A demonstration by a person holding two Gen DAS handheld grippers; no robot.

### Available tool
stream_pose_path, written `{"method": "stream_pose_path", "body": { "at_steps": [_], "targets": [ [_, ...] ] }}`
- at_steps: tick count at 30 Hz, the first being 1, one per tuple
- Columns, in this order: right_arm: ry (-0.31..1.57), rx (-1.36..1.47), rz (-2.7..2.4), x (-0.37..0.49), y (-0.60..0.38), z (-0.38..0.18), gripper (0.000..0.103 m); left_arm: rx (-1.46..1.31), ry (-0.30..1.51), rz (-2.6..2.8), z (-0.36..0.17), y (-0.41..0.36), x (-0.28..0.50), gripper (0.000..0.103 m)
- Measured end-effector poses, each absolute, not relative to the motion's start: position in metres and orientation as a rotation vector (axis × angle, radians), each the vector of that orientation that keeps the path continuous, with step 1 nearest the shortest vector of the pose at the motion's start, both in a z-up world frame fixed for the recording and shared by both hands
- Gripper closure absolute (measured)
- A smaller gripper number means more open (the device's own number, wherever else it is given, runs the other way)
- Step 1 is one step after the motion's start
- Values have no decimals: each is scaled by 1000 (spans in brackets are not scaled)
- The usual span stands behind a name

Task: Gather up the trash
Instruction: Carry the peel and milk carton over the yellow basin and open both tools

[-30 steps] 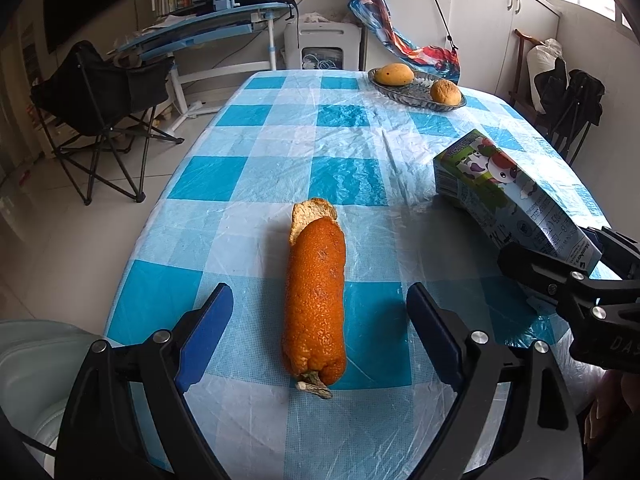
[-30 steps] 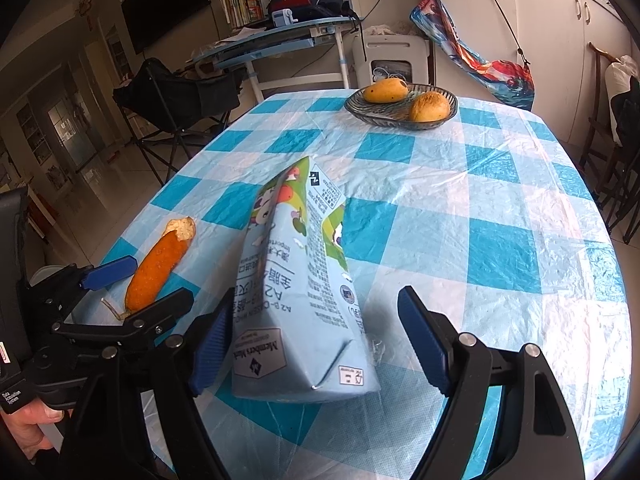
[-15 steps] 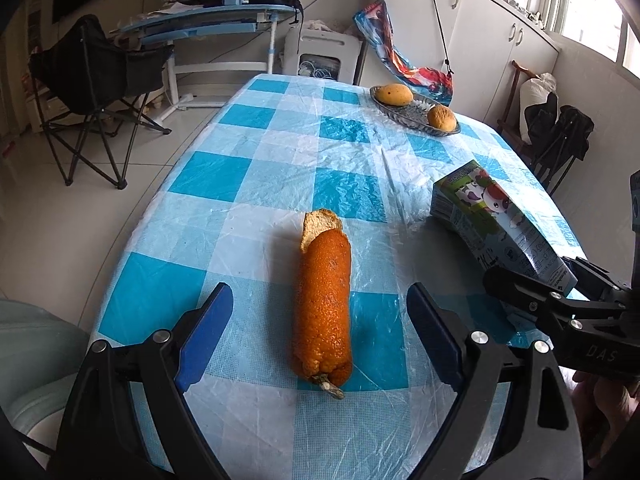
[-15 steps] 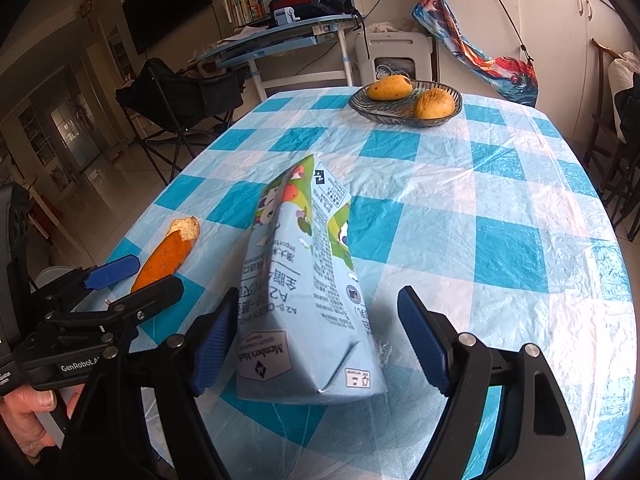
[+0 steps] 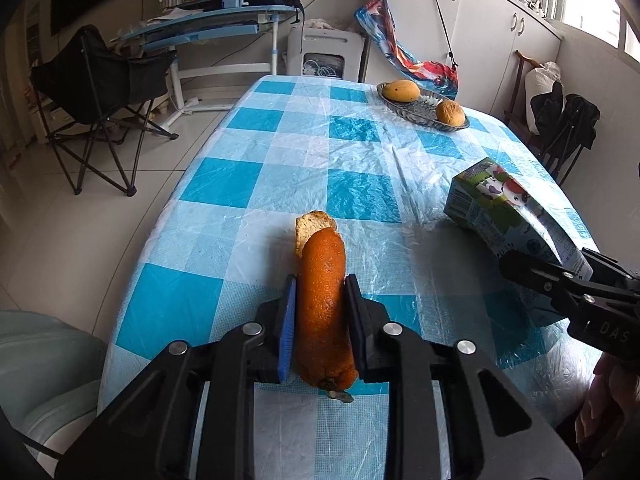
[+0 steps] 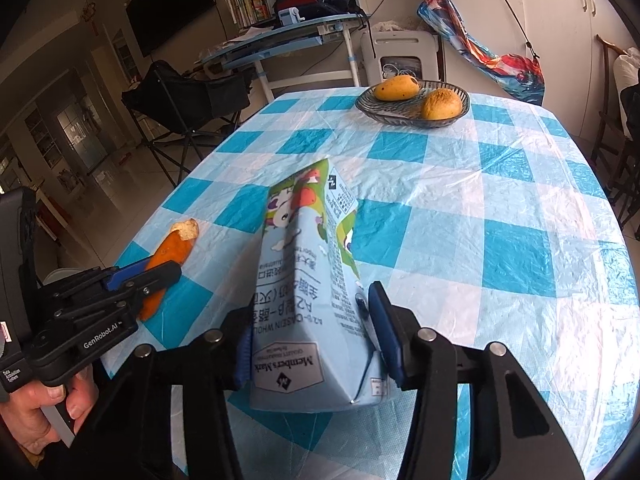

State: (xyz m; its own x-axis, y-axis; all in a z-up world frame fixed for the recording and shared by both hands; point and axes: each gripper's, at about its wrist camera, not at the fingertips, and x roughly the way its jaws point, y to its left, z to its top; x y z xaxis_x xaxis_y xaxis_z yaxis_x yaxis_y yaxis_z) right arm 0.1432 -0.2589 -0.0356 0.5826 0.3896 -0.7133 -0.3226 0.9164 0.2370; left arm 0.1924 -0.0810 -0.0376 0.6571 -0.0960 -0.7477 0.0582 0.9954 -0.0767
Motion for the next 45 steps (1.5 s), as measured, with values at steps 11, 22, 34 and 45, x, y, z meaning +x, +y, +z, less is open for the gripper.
{"method": "stream_pose_path", "body": {
  "at_steps": [11, 22, 34, 45],
  "targets": [
    [873, 94, 419, 147, -261, -40, 54, 70, 847, -83, -37, -96, 185, 82],
    [892, 608, 590, 142, -309, -54, 55, -30, 804, -131, -18, -90, 150, 83],
    [875, 394, 528, 121, -284, -36, 57, -70, 756, -134, 0, -78, 117, 83],
    [928, 395, 510, 117, -282, -50, 59, -122, 775, -112, -9, -51, 101, 83]
  ]
}}
